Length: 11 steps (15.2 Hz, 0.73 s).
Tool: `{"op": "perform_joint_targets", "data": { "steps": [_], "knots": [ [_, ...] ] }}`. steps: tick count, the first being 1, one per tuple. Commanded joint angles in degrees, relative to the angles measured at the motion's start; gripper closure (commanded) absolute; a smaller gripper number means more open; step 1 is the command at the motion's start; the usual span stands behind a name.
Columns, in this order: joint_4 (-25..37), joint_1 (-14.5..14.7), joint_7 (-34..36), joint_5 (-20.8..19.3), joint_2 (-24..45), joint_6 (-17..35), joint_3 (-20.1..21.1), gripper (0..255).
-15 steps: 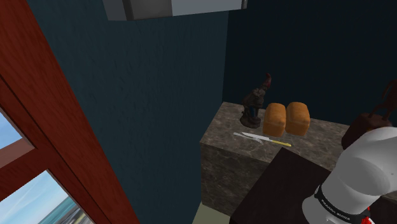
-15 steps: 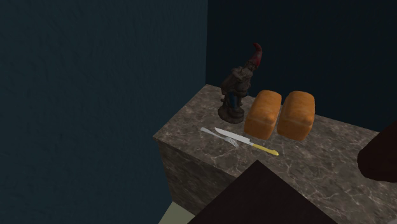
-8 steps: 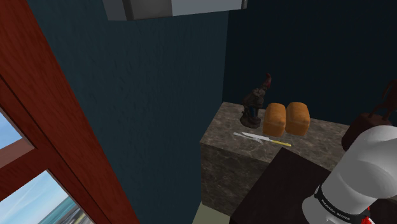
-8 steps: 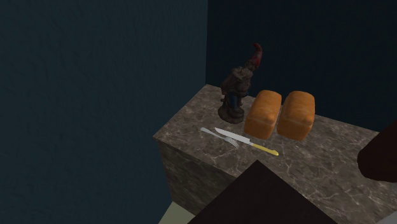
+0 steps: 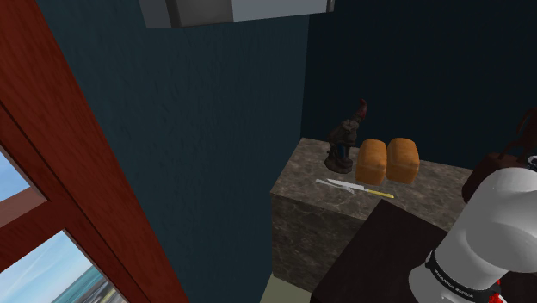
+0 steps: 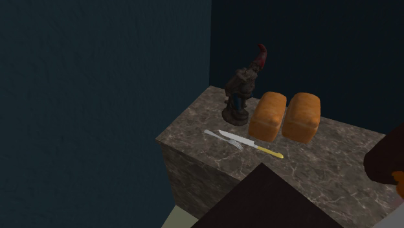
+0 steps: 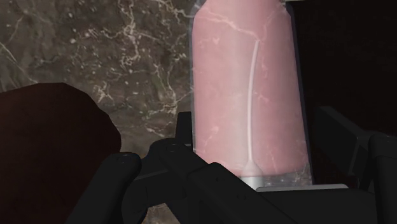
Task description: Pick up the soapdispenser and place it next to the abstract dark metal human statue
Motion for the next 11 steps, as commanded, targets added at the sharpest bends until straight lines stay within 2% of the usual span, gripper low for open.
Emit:
{"op": "perform_joint_targets", "data": {
  "steps": [1, 10, 11],
  "knots": [
    [0.41, 1.79, 0.81, -1.60, -0.82, 0.92, -2.40, 255],
    [2.38, 8.60, 4.84, -8.71, -4.99, 4.38, -11.55, 255],
    [2.38, 8.60, 4.84, -8.71, -5.00, 4.37, -11.54, 255]
  ]
}}
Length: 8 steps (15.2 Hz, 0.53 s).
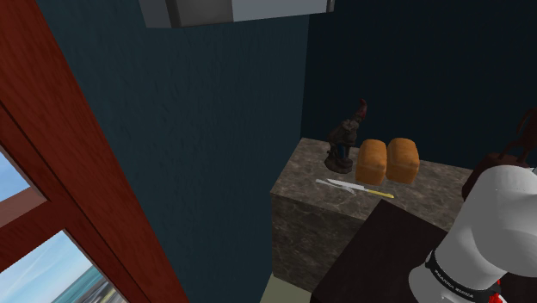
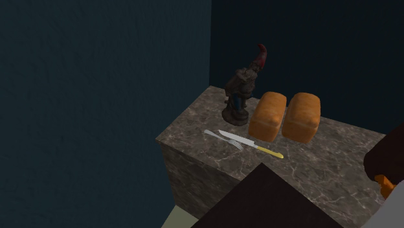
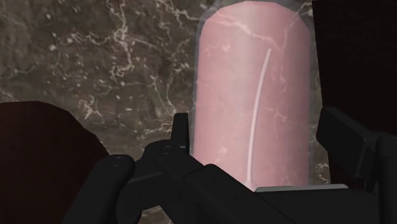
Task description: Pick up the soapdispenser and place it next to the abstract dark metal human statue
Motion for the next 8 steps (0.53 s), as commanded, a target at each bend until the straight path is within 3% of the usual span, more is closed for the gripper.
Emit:
{"op": "perform_joint_targets", "data": {
  "steps": [1, 7, 8],
  "knots": [
    [0.05, 0.49, 0.40, -0.57, -0.38, 0.05, -0.94, 255],
    [0.05, 0.52, 0.38, -0.53, -0.35, 0.08, -0.97, 255],
    [-0.07, 0.35, 0.32, -0.54, -0.28, 0.14, -0.93, 0]
  ]
}}
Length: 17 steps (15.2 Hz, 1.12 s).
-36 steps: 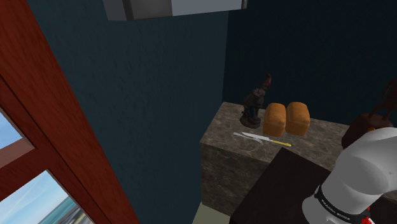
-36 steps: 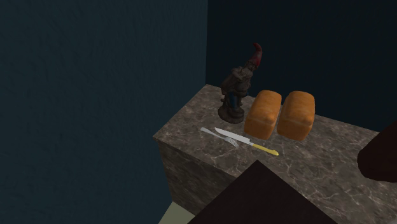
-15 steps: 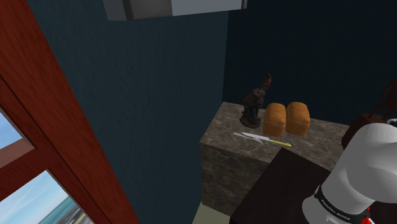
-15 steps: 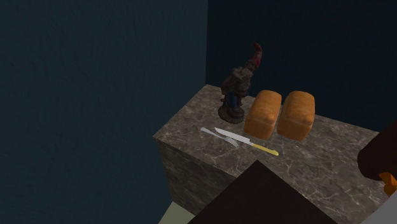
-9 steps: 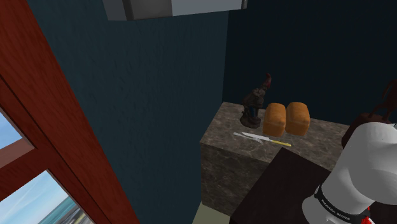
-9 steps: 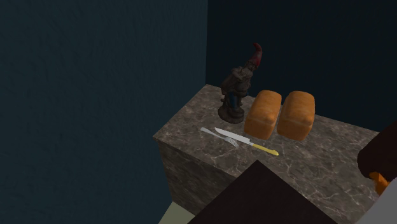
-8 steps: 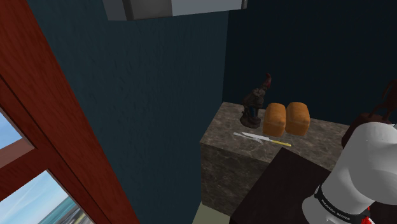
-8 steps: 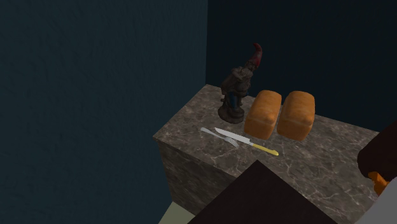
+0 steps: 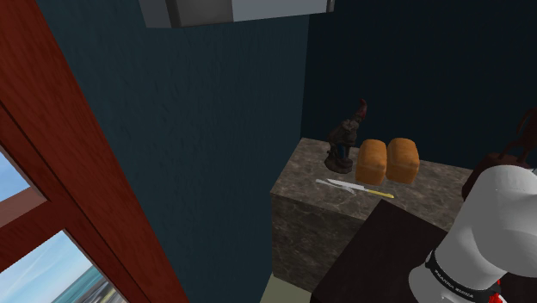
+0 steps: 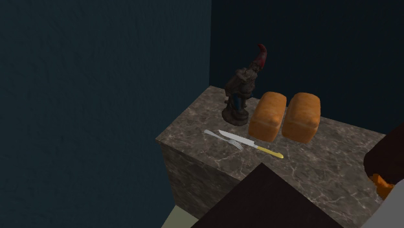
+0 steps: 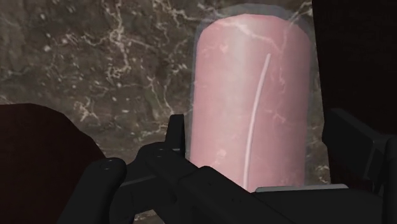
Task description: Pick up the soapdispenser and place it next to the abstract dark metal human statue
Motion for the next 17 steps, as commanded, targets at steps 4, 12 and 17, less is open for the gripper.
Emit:
{"op": "perform_joint_targets", "data": {
  "steps": [4, 12, 17],
  "knots": [
    [-0.12, 0.00, 0.09, -0.06, -0.01, -0.06, -0.18, 0],
    [-2.06, -6.84, -4.15, 7.25, 4.30, -3.44, 8.93, 0],
    [-2.05, -6.83, -4.15, 7.24, 4.29, -3.44, 8.91, 0]
  ]
}}
